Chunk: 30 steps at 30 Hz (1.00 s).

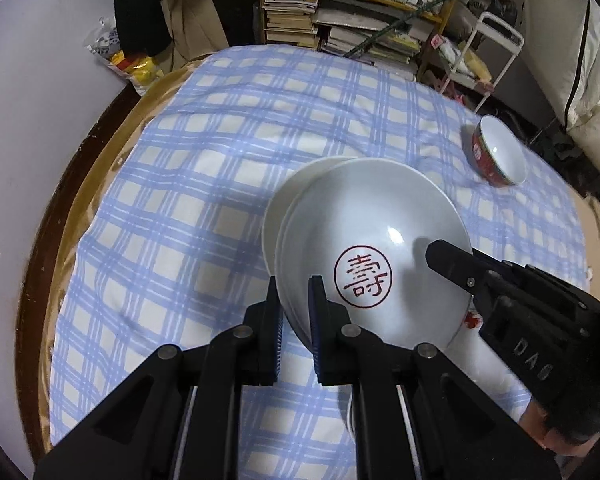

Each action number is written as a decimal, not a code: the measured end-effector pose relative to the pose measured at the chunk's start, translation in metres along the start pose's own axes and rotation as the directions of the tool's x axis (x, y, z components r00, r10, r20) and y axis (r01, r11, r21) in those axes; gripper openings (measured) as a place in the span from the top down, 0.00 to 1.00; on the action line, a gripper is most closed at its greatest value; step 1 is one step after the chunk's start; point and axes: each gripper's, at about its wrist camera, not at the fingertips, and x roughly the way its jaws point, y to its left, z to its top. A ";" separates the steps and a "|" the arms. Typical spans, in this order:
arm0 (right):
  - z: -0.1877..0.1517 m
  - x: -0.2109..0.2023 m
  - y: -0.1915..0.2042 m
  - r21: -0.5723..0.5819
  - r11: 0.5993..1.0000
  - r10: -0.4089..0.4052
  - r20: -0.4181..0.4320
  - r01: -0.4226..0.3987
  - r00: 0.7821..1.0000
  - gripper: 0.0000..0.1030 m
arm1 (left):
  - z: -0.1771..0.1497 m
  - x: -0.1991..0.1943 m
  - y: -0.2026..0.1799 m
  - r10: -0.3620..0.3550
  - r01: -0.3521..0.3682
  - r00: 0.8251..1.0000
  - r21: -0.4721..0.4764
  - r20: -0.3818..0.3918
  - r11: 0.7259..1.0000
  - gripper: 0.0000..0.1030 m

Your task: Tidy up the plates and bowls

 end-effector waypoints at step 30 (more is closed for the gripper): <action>-0.007 0.031 -0.016 -0.024 0.998 -0.059 -0.020 0.059 0.998 0.90 | 0.003 0.042 -0.009 0.028 -0.027 0.998 0.015 -0.052 1.000 0.88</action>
